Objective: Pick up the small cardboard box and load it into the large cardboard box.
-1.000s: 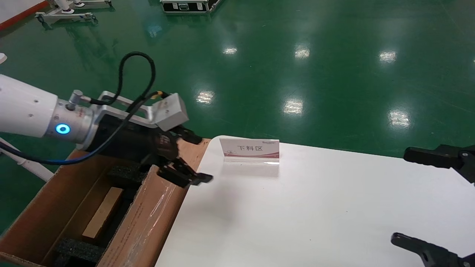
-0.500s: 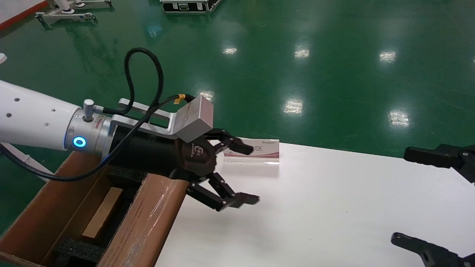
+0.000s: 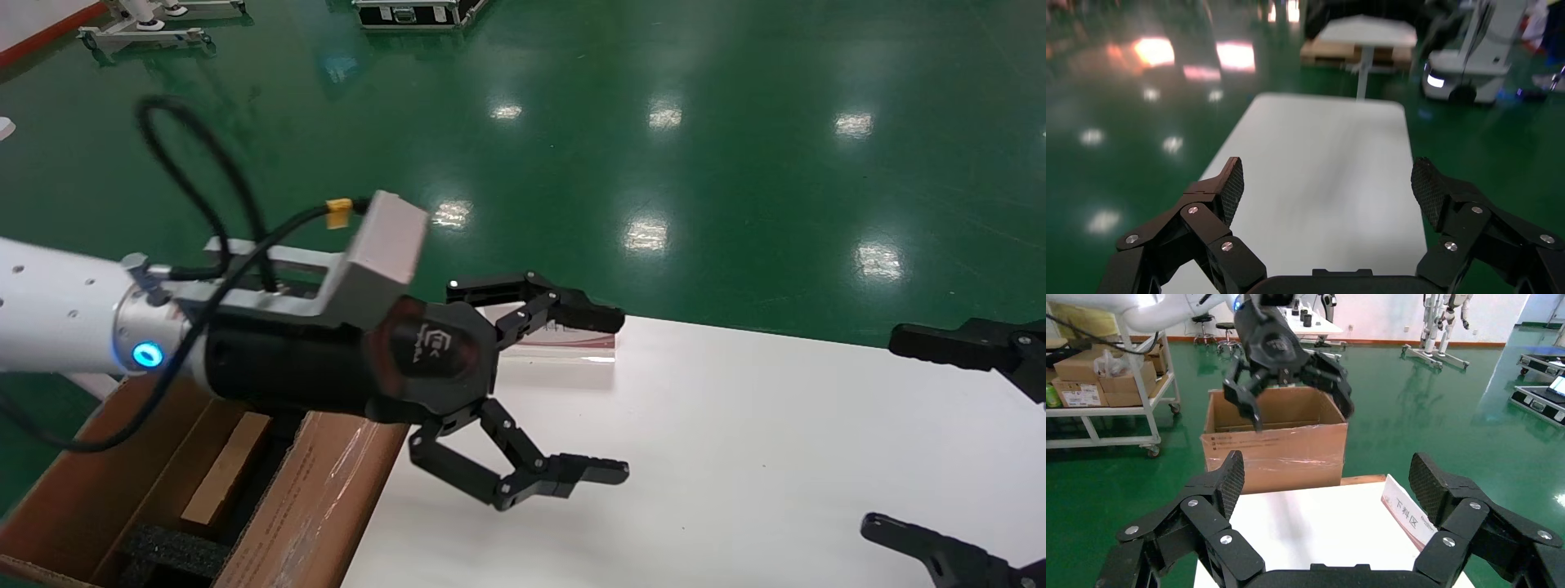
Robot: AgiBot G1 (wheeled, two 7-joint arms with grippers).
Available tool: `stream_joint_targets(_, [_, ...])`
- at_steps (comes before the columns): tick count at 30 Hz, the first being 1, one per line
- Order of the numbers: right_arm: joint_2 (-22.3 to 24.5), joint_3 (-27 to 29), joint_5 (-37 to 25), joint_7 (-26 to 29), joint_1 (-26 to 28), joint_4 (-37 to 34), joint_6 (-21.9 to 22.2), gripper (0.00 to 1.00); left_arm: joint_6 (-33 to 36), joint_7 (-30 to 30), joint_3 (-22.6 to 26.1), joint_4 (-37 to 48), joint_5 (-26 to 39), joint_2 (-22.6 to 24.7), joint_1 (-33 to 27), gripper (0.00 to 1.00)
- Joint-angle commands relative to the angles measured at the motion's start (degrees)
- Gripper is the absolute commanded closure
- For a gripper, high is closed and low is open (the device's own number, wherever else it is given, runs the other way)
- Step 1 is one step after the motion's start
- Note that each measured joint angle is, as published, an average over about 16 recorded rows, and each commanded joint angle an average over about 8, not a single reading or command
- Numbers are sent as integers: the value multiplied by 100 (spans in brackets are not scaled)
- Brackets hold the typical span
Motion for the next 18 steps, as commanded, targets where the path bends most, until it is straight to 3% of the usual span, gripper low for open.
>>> stream_joint_targets(1, [-1,4,-2,2,-1,1,-1,0,112,160,-399,15,-140,68,314,0])
stream_joint_targets(6, [-5,12,-8,8,-4,4,-5,0,265,380,-943,38,-332,162,742,0])
stream_joint_targets(18, [-13,34,-21,20,-9,11,-13,0,327,425,-1292,53,-415,196,985,0])
